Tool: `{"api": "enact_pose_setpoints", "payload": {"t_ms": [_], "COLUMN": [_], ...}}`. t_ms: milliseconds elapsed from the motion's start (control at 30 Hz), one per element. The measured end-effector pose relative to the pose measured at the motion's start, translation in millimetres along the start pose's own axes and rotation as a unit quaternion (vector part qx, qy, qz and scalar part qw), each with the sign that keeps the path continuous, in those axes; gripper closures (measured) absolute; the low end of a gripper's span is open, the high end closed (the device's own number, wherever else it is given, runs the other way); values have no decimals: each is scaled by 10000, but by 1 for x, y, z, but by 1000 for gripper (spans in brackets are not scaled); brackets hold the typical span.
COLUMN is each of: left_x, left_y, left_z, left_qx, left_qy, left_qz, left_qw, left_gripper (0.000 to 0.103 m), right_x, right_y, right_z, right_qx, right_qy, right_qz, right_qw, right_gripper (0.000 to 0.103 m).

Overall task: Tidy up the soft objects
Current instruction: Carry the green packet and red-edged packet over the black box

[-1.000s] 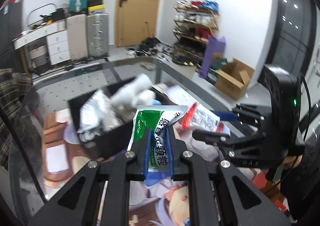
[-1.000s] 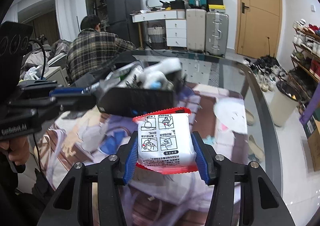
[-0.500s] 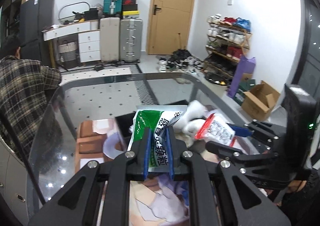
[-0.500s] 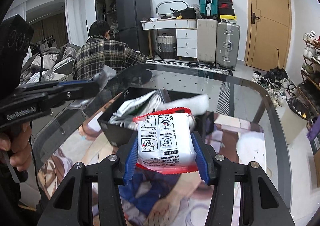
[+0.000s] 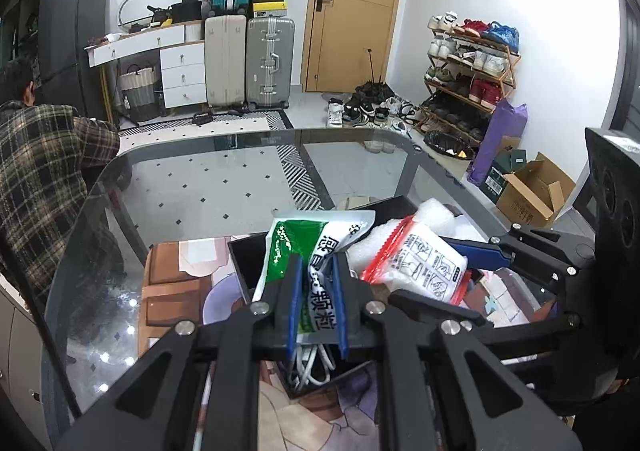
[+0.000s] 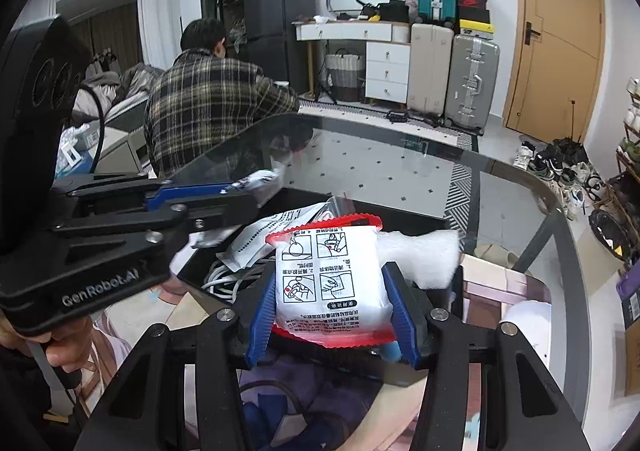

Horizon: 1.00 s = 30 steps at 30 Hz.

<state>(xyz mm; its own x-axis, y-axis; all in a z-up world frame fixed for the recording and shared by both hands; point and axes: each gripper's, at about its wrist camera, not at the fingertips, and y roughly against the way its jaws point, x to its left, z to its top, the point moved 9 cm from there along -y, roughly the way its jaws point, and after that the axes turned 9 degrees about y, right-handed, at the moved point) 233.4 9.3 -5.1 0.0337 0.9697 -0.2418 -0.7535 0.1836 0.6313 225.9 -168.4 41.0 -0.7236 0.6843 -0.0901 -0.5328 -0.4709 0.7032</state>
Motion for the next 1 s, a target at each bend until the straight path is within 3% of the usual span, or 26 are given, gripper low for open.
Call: {"api": "enact_pose_setpoints", "payload": {"t_ms": [367,633,733,1000], "left_x": [-7,-9,-9,-8], "left_y": [-26,-31,-32,-35], "left_z": [-6,-11,-12,-18], "left_qx": [155,204,218,213], "left_qy": [-38,-79,-79,-105], "left_qz": [-35,-60,-46,-41], "left_qw": [9999,9997,9997,9997], "left_gripper": [91,91,91,89], "right_x": [-15,-22,-24,-22], "right_y": [-36,-47,-49,-42], "right_z": [-7,-9,-11,-12], "right_qx": [511,646,645,567], "right_qy": [183,47,-93,-79], "right_qz": [-198,-40,70,-104], "right_qw": [9983,9979,9979,9983], "right_gripper": [52,51,47,36]}}
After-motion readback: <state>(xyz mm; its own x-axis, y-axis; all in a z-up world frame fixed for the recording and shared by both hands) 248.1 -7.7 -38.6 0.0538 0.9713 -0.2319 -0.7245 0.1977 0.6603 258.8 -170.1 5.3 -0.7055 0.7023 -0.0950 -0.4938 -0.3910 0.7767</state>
